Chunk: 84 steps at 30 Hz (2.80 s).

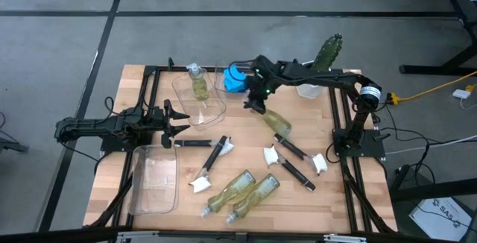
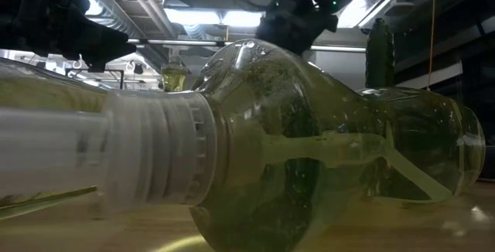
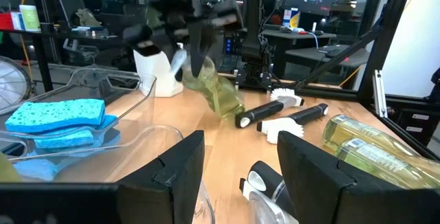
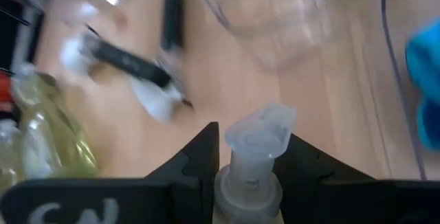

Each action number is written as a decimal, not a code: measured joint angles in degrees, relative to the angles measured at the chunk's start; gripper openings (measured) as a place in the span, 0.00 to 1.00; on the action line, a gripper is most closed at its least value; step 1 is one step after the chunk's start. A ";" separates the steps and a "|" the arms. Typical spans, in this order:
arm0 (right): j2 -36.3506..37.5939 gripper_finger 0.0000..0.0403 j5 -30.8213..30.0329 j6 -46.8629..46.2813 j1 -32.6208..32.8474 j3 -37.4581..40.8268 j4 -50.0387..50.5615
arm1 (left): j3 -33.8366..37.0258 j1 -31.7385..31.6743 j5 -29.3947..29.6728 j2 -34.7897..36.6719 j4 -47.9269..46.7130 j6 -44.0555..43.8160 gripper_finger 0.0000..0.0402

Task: Pick & Place Kitchen Sink Supplies
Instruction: Put the yellow dishwashing liquid bottle into the top left transparent bin

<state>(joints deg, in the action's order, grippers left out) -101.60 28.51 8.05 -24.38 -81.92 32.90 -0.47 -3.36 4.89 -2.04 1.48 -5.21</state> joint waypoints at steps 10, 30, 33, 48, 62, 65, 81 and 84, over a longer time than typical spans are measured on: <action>0.02 0.27 6.27 -1.13 0.00 -0.80 -13.21 | 0.00 0.00 0.00 0.02 0.00 0.00 0.45; 1.31 0.26 6.14 0.12 0.64 -7.22 -25.16 | 0.00 0.00 0.00 0.01 0.00 0.00 0.45; 1.31 0.26 3.93 1.48 1.35 -9.68 -25.32 | 0.00 -0.01 0.01 0.01 -0.01 0.00 0.45; -0.69 0.26 -3.40 6.48 5.59 -13.67 -35.49 | 0.00 -0.01 0.02 0.00 -0.01 0.00 0.45; -11.65 0.26 -3.48 4.36 6.58 -13.67 -49.98 | 0.00 0.01 0.00 0.00 -0.01 0.00 0.45; -12.36 0.26 -3.65 4.42 6.58 -13.67 -50.09 | 0.00 0.00 0.00 0.00 -0.01 0.00 0.45; -15.18 0.26 -3.56 4.38 6.64 -13.72 -43.72 | 0.00 0.01 0.00 0.00 -0.01 0.00 0.45; -15.83 0.26 -3.56 4.26 6.64 -13.72 -43.88 | 0.00 0.00 0.00 0.01 -0.01 0.00 0.45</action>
<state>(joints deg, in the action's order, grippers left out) -117.43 24.95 12.31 -17.74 -95.64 -10.97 -0.47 -3.36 4.89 -2.03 1.48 -5.21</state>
